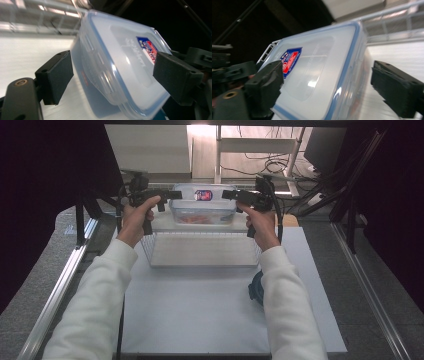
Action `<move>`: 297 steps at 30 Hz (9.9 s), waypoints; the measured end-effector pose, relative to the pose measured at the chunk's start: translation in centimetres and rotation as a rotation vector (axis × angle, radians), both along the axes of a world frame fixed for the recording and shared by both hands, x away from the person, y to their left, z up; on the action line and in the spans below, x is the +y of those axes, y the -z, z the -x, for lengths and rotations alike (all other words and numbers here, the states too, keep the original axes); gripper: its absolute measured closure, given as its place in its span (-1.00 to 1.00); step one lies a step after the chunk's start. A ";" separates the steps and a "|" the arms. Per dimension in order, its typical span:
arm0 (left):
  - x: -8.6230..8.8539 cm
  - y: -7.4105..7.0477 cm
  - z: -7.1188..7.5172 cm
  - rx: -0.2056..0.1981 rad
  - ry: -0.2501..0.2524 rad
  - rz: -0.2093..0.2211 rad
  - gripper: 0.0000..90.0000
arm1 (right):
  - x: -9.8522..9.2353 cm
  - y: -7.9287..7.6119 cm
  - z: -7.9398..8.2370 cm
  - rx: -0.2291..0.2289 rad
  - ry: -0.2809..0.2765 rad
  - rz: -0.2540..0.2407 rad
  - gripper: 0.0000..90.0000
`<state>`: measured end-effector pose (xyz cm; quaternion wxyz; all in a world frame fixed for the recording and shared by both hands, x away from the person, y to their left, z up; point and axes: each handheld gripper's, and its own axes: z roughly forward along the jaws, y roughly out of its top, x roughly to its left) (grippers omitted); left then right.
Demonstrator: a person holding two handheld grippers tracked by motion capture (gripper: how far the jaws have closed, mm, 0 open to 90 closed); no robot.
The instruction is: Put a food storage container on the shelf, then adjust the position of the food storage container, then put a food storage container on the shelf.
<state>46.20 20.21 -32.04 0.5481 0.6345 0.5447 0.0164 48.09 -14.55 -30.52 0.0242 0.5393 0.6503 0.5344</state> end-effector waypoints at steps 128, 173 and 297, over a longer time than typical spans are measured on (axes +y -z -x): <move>2.0 15.5 21.5 0.014 0.151 -0.347 -0.57 | -17.8 15.1 11.7 0.214 -0.051 0.753 0.98; 2.0 15.8 21.3 0.028 0.155 -0.354 -0.57 | -8.3 15.6 16.2 0.153 -0.245 0.689 0.98; -7.4 19.0 17.9 0.292 0.259 -0.041 -0.76 | -4.9 19.1 17.8 0.207 -0.315 0.124 -0.80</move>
